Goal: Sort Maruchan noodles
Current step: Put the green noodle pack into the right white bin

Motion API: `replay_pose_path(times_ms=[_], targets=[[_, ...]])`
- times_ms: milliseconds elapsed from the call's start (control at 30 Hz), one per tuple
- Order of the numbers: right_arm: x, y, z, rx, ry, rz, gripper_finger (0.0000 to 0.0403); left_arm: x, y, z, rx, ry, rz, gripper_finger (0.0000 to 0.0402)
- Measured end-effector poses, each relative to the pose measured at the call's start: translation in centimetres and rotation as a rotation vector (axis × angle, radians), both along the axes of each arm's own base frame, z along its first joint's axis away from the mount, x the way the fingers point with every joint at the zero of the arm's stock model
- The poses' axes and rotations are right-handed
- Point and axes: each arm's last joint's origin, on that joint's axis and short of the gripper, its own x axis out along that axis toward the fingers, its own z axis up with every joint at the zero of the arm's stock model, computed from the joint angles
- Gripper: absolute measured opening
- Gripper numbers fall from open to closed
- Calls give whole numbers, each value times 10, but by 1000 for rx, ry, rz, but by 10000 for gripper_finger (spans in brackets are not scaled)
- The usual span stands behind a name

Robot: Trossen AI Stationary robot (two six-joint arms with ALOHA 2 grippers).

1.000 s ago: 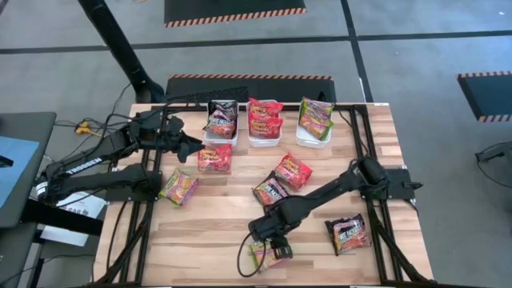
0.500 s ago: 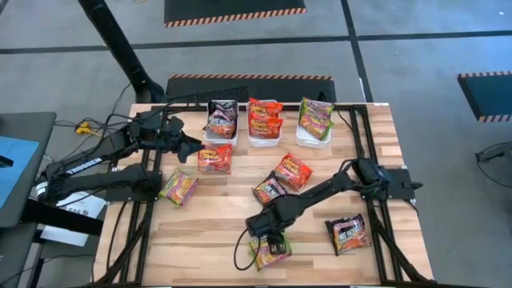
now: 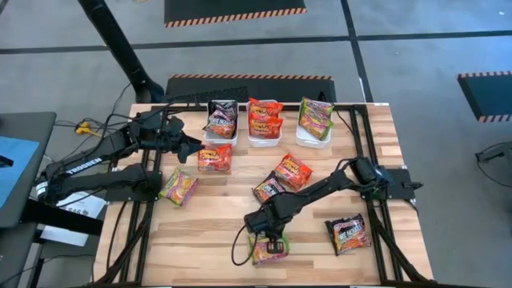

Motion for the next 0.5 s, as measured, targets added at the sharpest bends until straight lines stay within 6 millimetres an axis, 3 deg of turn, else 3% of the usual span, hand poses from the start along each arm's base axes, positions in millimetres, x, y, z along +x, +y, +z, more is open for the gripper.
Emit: replay_pose_path(times_ms=[233,500], targets=[[-2,1,3,-2,5,-3,5,0,0,0,-1,2,0,167],[-10,3,37,-35,-90,-24,4,-1,0,-2,-12,21,0,167]])
